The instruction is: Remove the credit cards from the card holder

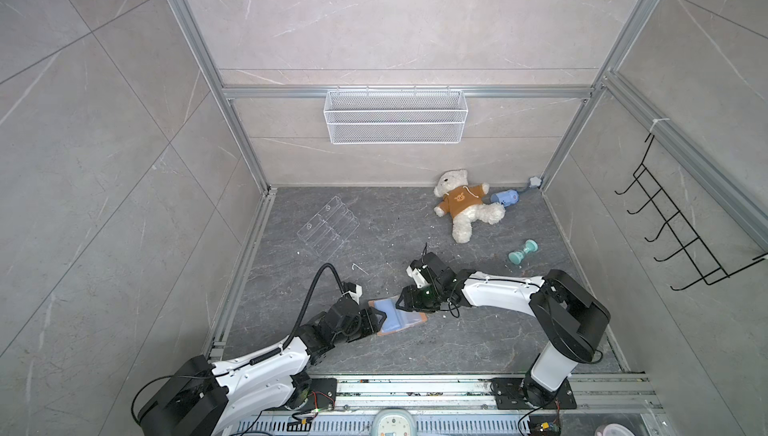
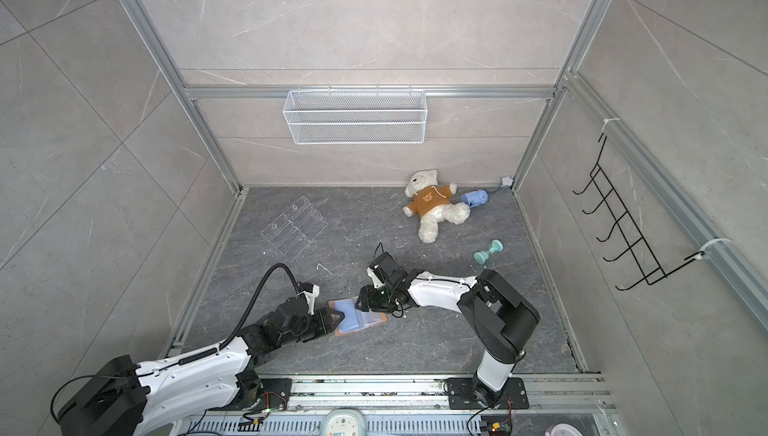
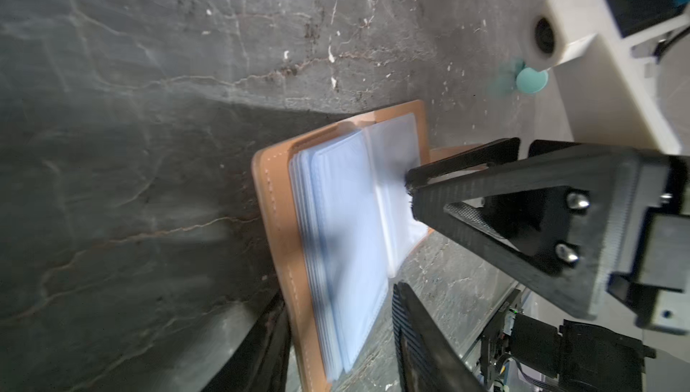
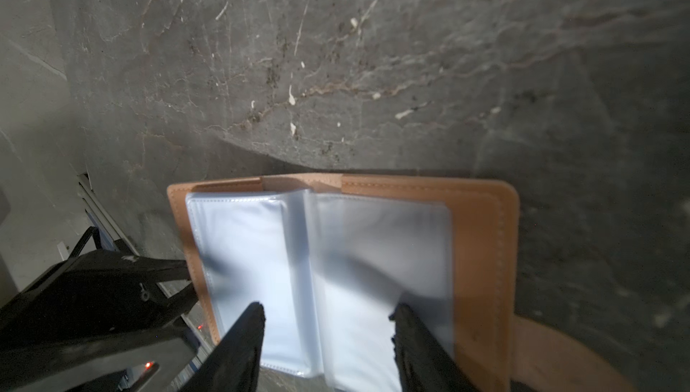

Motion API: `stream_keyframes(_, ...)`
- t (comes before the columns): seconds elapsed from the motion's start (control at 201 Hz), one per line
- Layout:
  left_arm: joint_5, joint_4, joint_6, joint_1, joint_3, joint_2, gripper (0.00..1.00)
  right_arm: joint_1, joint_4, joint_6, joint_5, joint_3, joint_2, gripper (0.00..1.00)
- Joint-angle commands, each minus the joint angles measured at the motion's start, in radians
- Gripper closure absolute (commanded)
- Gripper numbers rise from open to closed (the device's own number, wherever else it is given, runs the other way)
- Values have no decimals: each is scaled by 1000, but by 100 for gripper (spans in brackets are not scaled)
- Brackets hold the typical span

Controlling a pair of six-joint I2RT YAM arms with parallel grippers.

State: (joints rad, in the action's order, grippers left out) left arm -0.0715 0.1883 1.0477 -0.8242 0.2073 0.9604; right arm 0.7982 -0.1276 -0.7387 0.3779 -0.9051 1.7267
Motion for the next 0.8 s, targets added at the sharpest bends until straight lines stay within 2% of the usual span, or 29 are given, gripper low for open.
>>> stream_keyframes(0.0,24,38,4,5,-4,-29,62,-2,-35,13,-42,17,-8,43)
stream_keyframes(0.144,27,71,13,4,-25,-32,80,-2,-32,13,-40,22,-13,44)
stream_keyframes(0.363,30,77,17,5,-33,-50,91,-2,-1,4,-19,48,-45,44)
stream_keyframes(0.473,25,80,15,4,-32,-54,96,12,54,6,9,66,-82,35)
stream_keyframes(0.617,17,85,11,5,-29,-48,99,63,2,32,-28,23,-77,20)
stream_keyframes(0.792,15,87,8,4,-30,-53,100,111,-70,60,-79,-36,-34,16)
